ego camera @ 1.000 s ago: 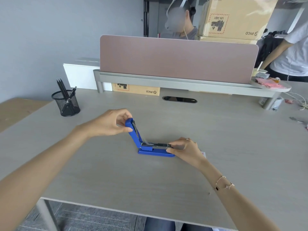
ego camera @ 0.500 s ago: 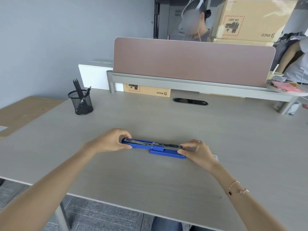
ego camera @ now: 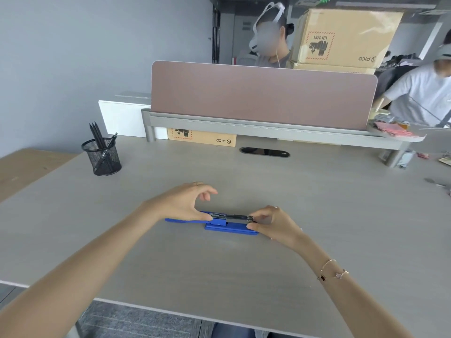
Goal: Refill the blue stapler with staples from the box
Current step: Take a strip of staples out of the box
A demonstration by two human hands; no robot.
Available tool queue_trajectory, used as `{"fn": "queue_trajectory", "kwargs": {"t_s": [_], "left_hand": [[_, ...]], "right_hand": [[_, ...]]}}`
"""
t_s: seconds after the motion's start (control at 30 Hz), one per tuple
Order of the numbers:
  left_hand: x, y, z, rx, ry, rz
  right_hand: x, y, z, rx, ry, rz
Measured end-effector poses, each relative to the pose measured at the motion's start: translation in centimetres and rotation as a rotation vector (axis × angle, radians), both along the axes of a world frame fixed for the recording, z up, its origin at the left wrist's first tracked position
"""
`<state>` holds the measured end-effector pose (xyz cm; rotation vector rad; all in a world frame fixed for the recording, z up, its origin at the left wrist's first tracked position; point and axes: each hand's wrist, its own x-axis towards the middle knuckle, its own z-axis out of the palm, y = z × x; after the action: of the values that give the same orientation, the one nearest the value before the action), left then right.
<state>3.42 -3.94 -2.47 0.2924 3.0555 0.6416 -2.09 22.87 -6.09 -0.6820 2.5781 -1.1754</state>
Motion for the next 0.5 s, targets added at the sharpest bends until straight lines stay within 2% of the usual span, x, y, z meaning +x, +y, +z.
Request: {"fn": "queue_trajectory", "kwargs": {"t_s": [0.17,0.27,0.5], "left_hand": [[-0.9,2.0,-0.3,-0.015,-0.009,-0.040],[-1.5,3.4,-0.7,-0.013,0.014,-0.063],[-2.9,9.7,-1.6,0.008,0.027,-0.151]], "right_hand": [[-0.1,2.0,0.0,-0.044,-0.015,-0.025],[-0.6,4.2,-0.2,0.013,0.053,-0.073],[-0.2,9.1,-0.9,0.056,0.071,-0.144]]}}
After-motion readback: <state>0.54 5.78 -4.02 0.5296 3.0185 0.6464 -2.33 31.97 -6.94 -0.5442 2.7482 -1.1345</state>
